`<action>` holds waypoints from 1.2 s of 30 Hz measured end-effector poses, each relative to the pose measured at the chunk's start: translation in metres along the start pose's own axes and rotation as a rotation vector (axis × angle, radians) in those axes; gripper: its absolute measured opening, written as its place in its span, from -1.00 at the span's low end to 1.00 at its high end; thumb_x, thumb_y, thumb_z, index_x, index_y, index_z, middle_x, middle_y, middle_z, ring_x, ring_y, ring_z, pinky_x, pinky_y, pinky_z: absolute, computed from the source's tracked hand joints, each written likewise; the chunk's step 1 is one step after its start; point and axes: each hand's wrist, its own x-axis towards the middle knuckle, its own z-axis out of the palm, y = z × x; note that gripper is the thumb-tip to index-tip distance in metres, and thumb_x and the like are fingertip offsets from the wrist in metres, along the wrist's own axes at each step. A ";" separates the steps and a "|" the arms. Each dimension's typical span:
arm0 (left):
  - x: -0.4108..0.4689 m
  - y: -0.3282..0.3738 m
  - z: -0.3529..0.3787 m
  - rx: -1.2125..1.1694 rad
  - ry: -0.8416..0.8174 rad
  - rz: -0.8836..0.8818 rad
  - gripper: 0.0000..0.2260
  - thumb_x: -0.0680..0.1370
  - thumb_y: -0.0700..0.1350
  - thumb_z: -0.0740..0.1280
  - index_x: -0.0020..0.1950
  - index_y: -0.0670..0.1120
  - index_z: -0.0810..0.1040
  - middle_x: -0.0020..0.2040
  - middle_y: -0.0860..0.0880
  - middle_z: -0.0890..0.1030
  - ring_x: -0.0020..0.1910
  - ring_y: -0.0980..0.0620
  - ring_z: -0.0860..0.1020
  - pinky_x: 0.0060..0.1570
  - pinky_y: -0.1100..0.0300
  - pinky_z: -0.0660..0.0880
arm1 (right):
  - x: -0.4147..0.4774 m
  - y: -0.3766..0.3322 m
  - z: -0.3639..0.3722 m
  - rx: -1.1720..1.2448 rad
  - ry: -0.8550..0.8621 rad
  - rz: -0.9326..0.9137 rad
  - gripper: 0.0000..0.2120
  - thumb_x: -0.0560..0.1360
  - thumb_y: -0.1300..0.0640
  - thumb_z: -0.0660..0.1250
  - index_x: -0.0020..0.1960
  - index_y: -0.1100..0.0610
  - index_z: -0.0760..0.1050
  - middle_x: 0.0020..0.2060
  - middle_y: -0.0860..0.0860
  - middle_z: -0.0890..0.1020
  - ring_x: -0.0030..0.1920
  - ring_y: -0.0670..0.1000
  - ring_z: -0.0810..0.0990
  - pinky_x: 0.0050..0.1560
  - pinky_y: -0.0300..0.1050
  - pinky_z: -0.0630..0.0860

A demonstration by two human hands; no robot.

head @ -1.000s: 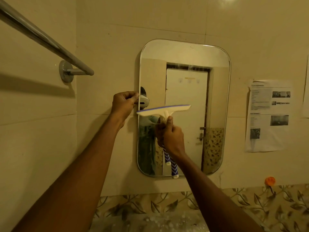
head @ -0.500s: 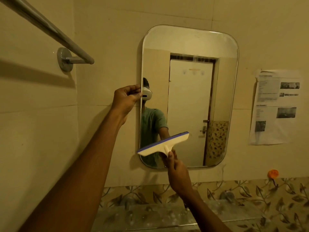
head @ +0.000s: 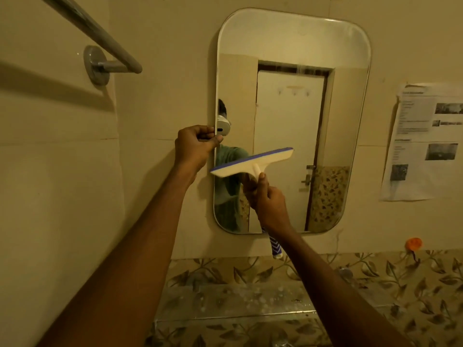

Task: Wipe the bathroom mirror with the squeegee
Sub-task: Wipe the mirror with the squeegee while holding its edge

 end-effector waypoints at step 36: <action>-0.075 -0.072 -0.009 0.121 -0.067 -0.200 -0.78 0.50 -0.19 0.42 0.13 -0.16 0.60 -0.02 -0.07 0.65 0.03 0.00 0.61 0.17 0.05 0.55 | -0.079 0.055 -0.055 -1.046 -0.592 -0.169 -0.51 0.61 -0.29 -0.02 -0.16 0.00 0.49 -0.43 -0.08 0.46 -0.43 -0.05 0.45 -0.35 -0.17 0.38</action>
